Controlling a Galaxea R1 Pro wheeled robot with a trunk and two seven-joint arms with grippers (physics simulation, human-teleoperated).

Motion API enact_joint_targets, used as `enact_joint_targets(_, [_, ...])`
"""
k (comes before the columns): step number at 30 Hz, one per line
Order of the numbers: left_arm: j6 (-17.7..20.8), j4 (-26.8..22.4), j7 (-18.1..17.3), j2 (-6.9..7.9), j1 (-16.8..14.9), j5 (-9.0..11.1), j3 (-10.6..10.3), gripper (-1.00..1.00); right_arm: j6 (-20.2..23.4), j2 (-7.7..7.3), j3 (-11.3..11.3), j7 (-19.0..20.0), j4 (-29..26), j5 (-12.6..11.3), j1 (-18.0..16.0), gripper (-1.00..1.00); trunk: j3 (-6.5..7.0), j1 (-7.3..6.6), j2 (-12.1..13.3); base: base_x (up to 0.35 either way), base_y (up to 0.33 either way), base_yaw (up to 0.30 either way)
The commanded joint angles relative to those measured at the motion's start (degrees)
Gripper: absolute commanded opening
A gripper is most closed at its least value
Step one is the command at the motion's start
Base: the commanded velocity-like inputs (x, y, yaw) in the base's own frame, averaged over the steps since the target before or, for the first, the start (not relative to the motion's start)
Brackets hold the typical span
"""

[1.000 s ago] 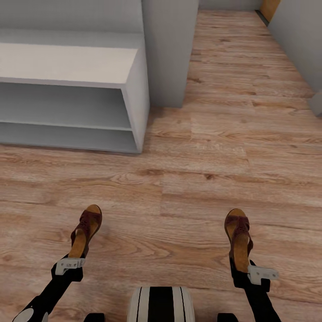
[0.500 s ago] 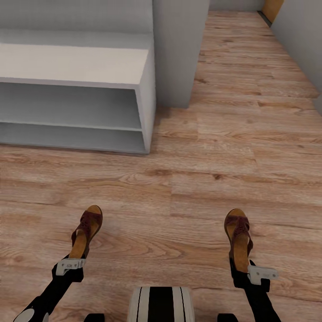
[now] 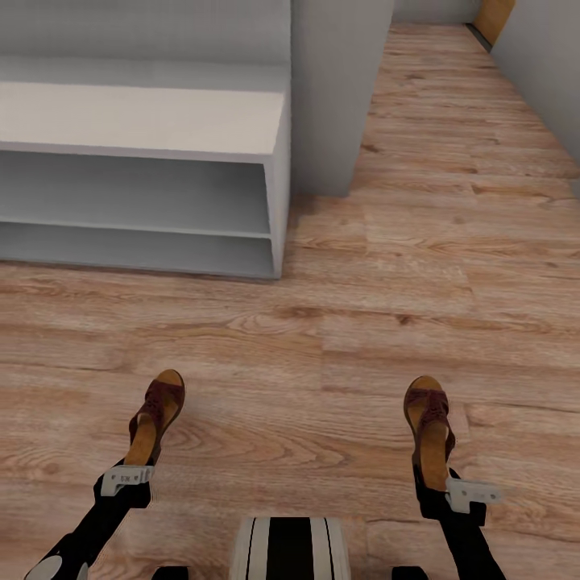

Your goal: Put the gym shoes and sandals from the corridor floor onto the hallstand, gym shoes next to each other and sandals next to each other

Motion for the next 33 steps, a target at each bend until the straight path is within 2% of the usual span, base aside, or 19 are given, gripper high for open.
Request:
enact_joint_targets(1, [-0.07,0.00,0.01,0.00,0.00,-0.18,0.00,-1.00,-0.01,0.00,-0.01,0.09,0.00,-0.04,0.00,-1.00,0.08,0.00,0.00,0.000,0.265,0.000])
enact_joint_targets(18, [-0.07,0.04,-0.06,0.07,-0.01,-0.18,0.01,-1.00,-0.01,0.00,0.00,0.09,0.00,-0.07,0.00,-1.00,1.44,0.00,0.00,0.000,0.269,0.000])
enact_joint_targets(33, [-0.07,0.04,-0.06,0.07,-0.01,-0.18,0.04,-1.00,-0.01,0.00,0.00,0.09,0.00,-0.05,0.00,-1.00,1.69,0.00,0.00,0.000,0.122,0.000])
